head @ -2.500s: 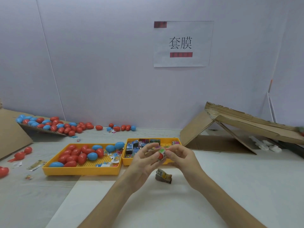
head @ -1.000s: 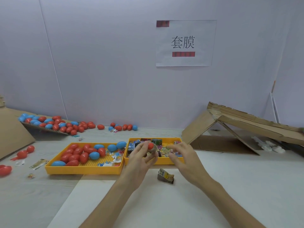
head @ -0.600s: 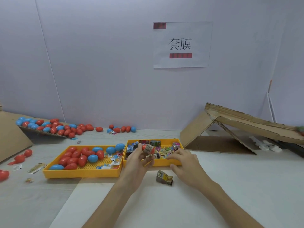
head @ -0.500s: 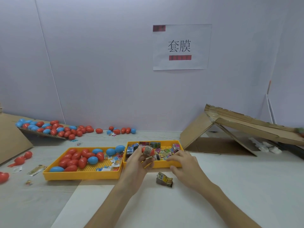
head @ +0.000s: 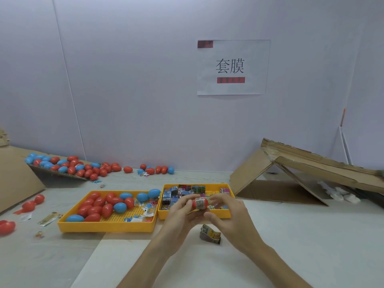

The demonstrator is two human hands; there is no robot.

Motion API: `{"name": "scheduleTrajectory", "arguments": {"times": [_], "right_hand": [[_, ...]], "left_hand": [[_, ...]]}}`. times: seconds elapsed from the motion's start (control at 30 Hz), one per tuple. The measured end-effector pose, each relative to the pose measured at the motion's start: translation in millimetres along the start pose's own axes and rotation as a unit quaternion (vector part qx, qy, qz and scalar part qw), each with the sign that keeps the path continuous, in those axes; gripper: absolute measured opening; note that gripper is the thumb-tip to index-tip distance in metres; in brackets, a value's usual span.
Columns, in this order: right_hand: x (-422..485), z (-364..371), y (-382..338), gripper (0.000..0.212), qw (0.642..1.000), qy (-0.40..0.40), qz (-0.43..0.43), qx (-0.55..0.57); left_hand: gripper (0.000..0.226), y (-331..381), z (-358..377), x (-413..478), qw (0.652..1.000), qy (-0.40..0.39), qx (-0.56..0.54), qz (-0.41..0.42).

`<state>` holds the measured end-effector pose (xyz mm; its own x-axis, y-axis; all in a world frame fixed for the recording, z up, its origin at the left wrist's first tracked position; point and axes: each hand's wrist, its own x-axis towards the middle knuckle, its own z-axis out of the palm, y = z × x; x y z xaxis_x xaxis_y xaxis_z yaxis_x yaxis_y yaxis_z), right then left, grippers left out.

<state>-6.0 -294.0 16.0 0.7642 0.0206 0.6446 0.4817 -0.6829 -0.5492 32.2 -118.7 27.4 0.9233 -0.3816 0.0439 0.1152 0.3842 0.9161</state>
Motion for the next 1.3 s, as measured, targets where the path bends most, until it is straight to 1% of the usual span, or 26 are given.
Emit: {"name": "scheduleTrajectory", "arguments": {"times": [0.1, 0.23, 0.4, 0.57, 0.8, 0.87, 0.9, 0.93, 0.97, 1.0, 1.03, 1.07, 1.1, 1.13, 1.17, 1.2, 1.23, 1.27, 1.3], "right_hand": [[-1.4, 1.5, -1.7, 0.026, 0.999, 0.024, -0.004, 0.023], [-1.1, -0.8, 1.2, 0.024, 0.997, 0.063, -0.002, 0.05], [0.0, -3.0, 1.0, 0.022, 0.996, 0.07, -0.006, 0.062], [1.0, -4.1, 0.8, 0.021, 0.996, 0.062, 0.007, 0.07], [0.5, -4.3, 3.5, 0.012, 0.998, 0.035, 0.012, 0.057], [1.2, -6.2, 4.0, 0.008, 0.996, 0.008, 0.036, 0.083], [3.4, -8.1, 3.6, 0.012, 0.989, -0.015, 0.074, 0.129], [6.7, -10.8, 2.8, 0.023, 0.971, -0.038, 0.125, 0.198], [9.8, -14.9, 2.0, 0.036, 0.939, -0.055, 0.184, 0.285], [12.4, -20.0, 2.3, 0.046, 0.888, -0.06, 0.241, 0.386], [14.3, -25.0, 4.7, 0.052, 0.824, -0.052, 0.284, 0.488], [15.4, -29.8, 9.0, 0.056, 0.76, -0.031, 0.307, 0.572], [15.8, -34.7, 14.2, 0.059, 0.707, -0.008, 0.317, 0.632], [16.2, -38.2, 19.0, 0.06, 0.673, 0.011, 0.324, 0.665], [16.4, -40.0, 22.2, 0.058, 0.671, 0.03, 0.33, 0.663], [16.5, -38.8, 24.4, 0.053, 0.698, 0.051, 0.339, 0.629], [15.6, -36.1, 25.5, 0.046, 0.754, 0.068, 0.345, 0.555], [14.9, -32.2, 25.4, 0.039, 0.825, 0.077, 0.333, 0.45], [14.0, -28.1, 22.3, 0.033, 0.886, 0.073, 0.3, 0.347]], "left_hand": [[0.03, 0.3, 3.0, -1.9, 1.0, -0.03, 0.004, -0.002], [0.032, -0.5, 5.1, -3.1, 0.998, -0.063, 0.01, -0.015], [0.031, 0.9, 5.3, -3.1, 0.996, -0.083, 0.0, -0.024], [0.032, 2.6, 3.8, -1.8, 0.994, -0.103, -0.023, -0.028], [0.036, -1.5, 1.8, -1.6, 0.995, -0.095, 0.037, -0.02], [0.035, -2.0, 1.7, -1.1, 0.995, -0.083, 0.048, -0.018], [0.034, -2.6, 1.9, -0.7, 0.996, -0.075, 0.052, -0.019], [0.033, -3.3, 2.2, 0.0, 0.996, -0.066, 0.052, -0.02], [0.033, -4.0, 2.6, 0.2, 0.997, -0.06, 0.051, -0.021], [0.033, -4.0, 3.0, 0.4, 0.997, -0.057, 0.051, -0.022], [0.033, -3.6, 3.2, 0.6, 0.997, -0.059, 0.053, -0.024], [0.032, -3.4, 3.4, 0.6, 0.996, -0.064, 0.054, -0.026], [0.031, -3.5, 3.6, 0.9, 0.996, -0.069, 0.054, -0.028], [0.029, -3.9, 3.6, 1.1, 0.995, -0.073, 0.054, -0.029], [0.027, -4.2, 3.6, 1.6, 0.995, -0.074, 0.054, -0.031], [0.025, -4.3, 3.2, 2.1, 0.995, -0.074, 0.054, -0.033], [0.024, -4.8, 2.7, 2.6, 0.995, -0.073, 0.054, -0.035], [0.024, -5.5, 2.1, 3.3, 0.995, -0.072, 0.055, -0.036], [0.024, -5.6, 1.7, 3.9, 0.995, -0.073, 0.057, -0.036]]}}
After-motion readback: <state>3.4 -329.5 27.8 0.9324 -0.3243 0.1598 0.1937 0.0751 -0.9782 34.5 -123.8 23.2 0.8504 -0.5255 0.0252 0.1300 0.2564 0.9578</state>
